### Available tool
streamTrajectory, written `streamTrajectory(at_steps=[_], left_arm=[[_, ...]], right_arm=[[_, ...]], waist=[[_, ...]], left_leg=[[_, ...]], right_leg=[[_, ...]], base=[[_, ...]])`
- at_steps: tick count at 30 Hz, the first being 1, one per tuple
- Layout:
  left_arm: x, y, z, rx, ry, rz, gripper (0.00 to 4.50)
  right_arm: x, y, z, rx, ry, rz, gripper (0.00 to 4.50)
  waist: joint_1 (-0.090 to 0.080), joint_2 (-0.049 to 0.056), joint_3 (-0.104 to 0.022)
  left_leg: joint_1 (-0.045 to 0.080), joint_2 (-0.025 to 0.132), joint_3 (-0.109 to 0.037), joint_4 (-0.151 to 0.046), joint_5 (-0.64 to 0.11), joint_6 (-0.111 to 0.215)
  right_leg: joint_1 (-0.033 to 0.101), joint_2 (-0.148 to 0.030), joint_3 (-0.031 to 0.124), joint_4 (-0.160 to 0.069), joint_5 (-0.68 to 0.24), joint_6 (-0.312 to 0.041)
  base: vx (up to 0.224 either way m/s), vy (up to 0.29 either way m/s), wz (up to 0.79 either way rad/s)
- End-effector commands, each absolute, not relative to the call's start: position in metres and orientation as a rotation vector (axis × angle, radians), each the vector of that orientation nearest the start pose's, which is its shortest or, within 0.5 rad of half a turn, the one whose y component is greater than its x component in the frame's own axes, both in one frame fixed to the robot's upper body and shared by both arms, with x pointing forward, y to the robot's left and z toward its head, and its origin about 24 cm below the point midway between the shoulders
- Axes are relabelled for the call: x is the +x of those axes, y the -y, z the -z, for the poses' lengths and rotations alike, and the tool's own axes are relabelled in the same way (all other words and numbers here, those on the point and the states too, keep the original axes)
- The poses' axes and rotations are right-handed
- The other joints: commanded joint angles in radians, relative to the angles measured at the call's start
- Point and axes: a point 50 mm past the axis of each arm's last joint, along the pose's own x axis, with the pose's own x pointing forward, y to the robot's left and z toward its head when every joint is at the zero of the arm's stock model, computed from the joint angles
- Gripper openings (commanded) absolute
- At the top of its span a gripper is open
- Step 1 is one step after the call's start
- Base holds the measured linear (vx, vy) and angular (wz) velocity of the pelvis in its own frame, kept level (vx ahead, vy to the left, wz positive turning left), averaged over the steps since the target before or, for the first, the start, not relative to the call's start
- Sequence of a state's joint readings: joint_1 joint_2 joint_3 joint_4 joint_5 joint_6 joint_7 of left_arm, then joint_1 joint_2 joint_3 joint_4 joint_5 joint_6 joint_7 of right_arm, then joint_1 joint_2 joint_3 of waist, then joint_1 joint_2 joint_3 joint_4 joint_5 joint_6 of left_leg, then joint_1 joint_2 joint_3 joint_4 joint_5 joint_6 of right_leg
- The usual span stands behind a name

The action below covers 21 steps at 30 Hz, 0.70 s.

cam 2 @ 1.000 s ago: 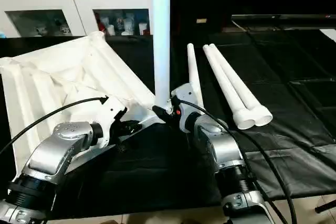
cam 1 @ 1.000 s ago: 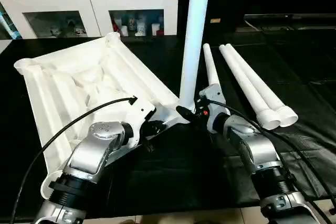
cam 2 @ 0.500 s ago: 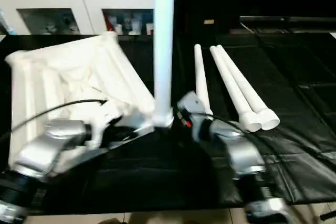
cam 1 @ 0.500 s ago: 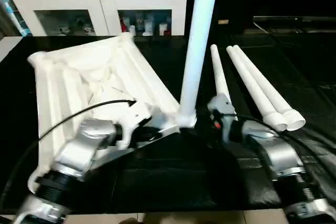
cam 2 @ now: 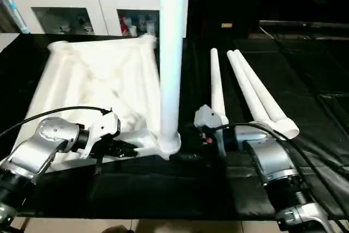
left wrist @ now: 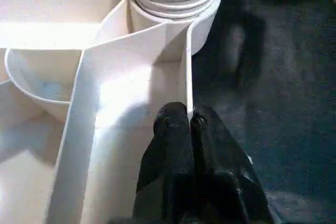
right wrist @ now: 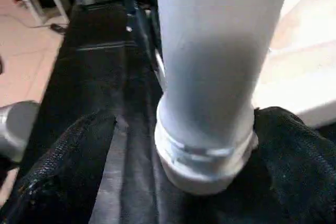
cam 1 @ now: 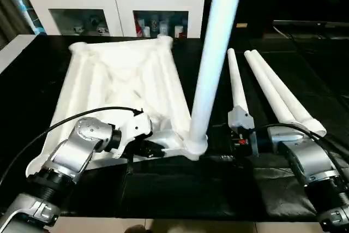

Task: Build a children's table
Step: Rotate leg to tighten

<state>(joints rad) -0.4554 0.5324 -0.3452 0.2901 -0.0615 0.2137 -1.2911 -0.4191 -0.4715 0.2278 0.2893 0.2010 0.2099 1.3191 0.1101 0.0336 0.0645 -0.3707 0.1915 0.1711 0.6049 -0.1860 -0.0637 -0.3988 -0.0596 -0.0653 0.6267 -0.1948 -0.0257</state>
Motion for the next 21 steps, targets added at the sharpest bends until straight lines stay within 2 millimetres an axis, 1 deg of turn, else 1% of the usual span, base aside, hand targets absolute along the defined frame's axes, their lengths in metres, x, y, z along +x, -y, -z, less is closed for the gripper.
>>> streamTrajectory(at_steps=[1, 2, 4, 5, 6, 7, 9, 10, 11, 12, 14, 15, 17, 18, 21], left_arm=[[0.2839, -0.1454, -0.0631, 0.476, -0.491, 1.508, 0.00], [0.2835, -0.1454, -0.0626, 0.478, -0.492, 1.514, 0.00], [0.2833, -0.1456, -0.0620, 0.481, -0.494, 1.518, 0.00], [0.2832, -0.1456, -0.0617, 0.482, -0.494, 1.520, 0.00], [0.2832, -0.1457, -0.0616, 0.483, -0.493, 1.522, 0.00], [0.2831, -0.1457, -0.0616, 0.483, -0.493, 1.523, 0.00], [0.2830, -0.1457, -0.0615, 0.484, -0.492, 1.527, 0.00], [0.2829, -0.1458, -0.0614, 0.483, -0.491, 1.529, 0.00], [0.2828, -0.1459, -0.0613, 0.483, -0.491, 1.530, 0.00], [0.2827, -0.1463, -0.0611, 0.482, -0.491, 1.531, 0.00], [0.2828, -0.1466, -0.0610, 0.483, -0.491, 1.531, 0.00], [0.2828, -0.1468, -0.0610, 0.484, -0.491, 1.530, 0.00], [0.2829, -0.1471, -0.0609, 0.482, -0.492, 1.530, 0.00], [0.2829, -0.1472, -0.0609, 0.482, -0.492, 1.530, 0.00], [0.2840, -0.1465, -0.0613, 0.462, -0.488, 1.517, 0.00]], right_arm=[[0.2863, 0.1468, -0.0696, -0.227, -0.343, -1.464, 4.45], [0.2876, 0.1461, -0.0685, -0.229, -0.348, -1.458, 4.29], [0.2905, 0.1446, -0.0668, -0.229, -0.352, -1.440, 4.29], [0.2911, 0.1439, -0.0662, -0.229, -0.354, -1.438, 4.16], [0.2917, 0.1435, -0.0654, -0.231, -0.358, -1.433, 4.01], [0.2918, 0.1431, -0.0648, -0.231, -0.362, -1.432, 4.01], [0.2915, 0.1426, -0.0642, -0.229, -0.364, -1.438, 3.85], [0.2908, 0.1426, -0.0636, -0.229, -0.368, -1.444, 3.79], [0.2904, 0.1426, -0.0631, -0.230, -0.371, -1.447, 3.68], [0.2902, 0.1427, -0.0624, -0.229, -0.375, -1.451, 3.46], [0.2903, 0.1430, -0.0622, -0.228, -0.377, -1.453, 3.41], [0.2904, 0.1431, -0.0621, -0.227, -0.376, -1.453, 3.37], [0.2905, 0.1431, -0.0619, -0.222, -0.377, -1.454, 3.31], [0.2905, 0.1430, -0.0619, -0.221, -0.377, -1.454, 3.12], [0.2890, 0.1410, -0.0617, -0.192, -0.373, -1.465, 2.85]], waist=[[-0.003, 0.001, -0.077], [-0.003, 0.002, -0.078], [-0.003, 0.002, -0.078], [-0.002, 0.002, -0.078], [-0.001, 0.000, -0.078], [-0.001, 0.000, -0.078], [-0.002, 0.001, -0.079], [-0.002, -0.001, -0.079], [-0.002, 0.000, -0.079], [-0.001, 0.000, -0.078], [-0.001, 0.000, -0.078], [-0.001, 0.002, -0.078], [-0.002, 0.001, -0.078], [-0.002, 0.001, -0.078], [-0.002, 0.001, -0.079]], left_leg=[[0.011, 0.040, -0.011, -0.065, -0.163, 0.047], [0.010, 0.039, -0.011, -0.065, -0.160, 0.045], [0.011, 0.039, -0.011, -0.064, -0.163, 0.042], [0.012, 0.039, -0.010, -0.064, -0.165, 0.041], [0.010, 0.038, -0.011, -0.064, -0.158, 0.040], [0.010, 0.038, -0.011, -0.064, -0.158, 0.040], [0.009, 0.039, -0.011, -0.064, -0.153, 0.042], [0.010, 0.039, -0.011, -0.064, -0.153, 0.043], [0.010, 0.039, -0.010, -0.064, -0.153, 0.044], [0.009, 0.038, -0.010, -0.064, -0.157, 0.044], [0.010, 0.039, -0.010, -0.064, -0.160, 0.043], [0.010, 0.039, -0.010, -0.064, -0.164, 0.041], [0.010, 0.039, -0.011, -0.065, -0.166, 0.039], [0.011, 0.039, -0.011, -0.065, -0.165, 0.039], [0.010, 0.039, -0.011, -0.064, -0.158, 0.041]], right_leg=[[0.052, -0.079, 0.050, -0.076, -0.166, -0.224], [0.052, -0.078, 0.050, -0.075, -0.161, -0.228], [0.051, -0.079, 0.049, -0.075, -0.160, -0.232], [0.051, -0.078, 0.050, -0.076, -0.162, -0.231], [0.053, -0.077, 0.049, -0.074, -0.154, -0.230], [0.053, -0.077, 0.049, -0.074, -0.154, -0.230], [0.054, -0.077, 0.049, -0.072, -0.143, -0.231], [0.054, -0.077, 0.049, -0.072, -0.141, -0.230], [0.053, -0.077, 0.049, -0.072, -0.143, -0.230], [0.054, -0.079, 0.049, -0.074, -0.153, -0.228], [0.053, -0.078, 0.049, -0.075, -0.162, -0.225], [0.053, -0.079, 0.049, -0.075, -0.170, -0.224], [0.053, -0.078, 0.049, -0.076, -0.175, -0.221], [0.053, -0.078, 0.049, -0.075, -0.170, -0.222], [0.053, -0.077, 0.049, -0.073, -0.154, -0.227]], base=[[0.000, 0.000, 0.00], [0.000, 0.000, 0.00], [0.000, 0.000, 0.00], [0.000, 0.000, 0.00], [0.000, 0.000, 0.00], [0.000, 0.000, 0.00], [0.000, 0.000, 0.00], [0.000, 0.000, 0.00], [0.000, 0.000, 0.00], [0.000, 0.000, 0.00], [0.000, 0.000, 0.00], [0.000, 0.000, 0.00], [0.000, 0.000, 0.00], [0.000, 0.000, 0.00], [0.000, 0.000, 0.00]])
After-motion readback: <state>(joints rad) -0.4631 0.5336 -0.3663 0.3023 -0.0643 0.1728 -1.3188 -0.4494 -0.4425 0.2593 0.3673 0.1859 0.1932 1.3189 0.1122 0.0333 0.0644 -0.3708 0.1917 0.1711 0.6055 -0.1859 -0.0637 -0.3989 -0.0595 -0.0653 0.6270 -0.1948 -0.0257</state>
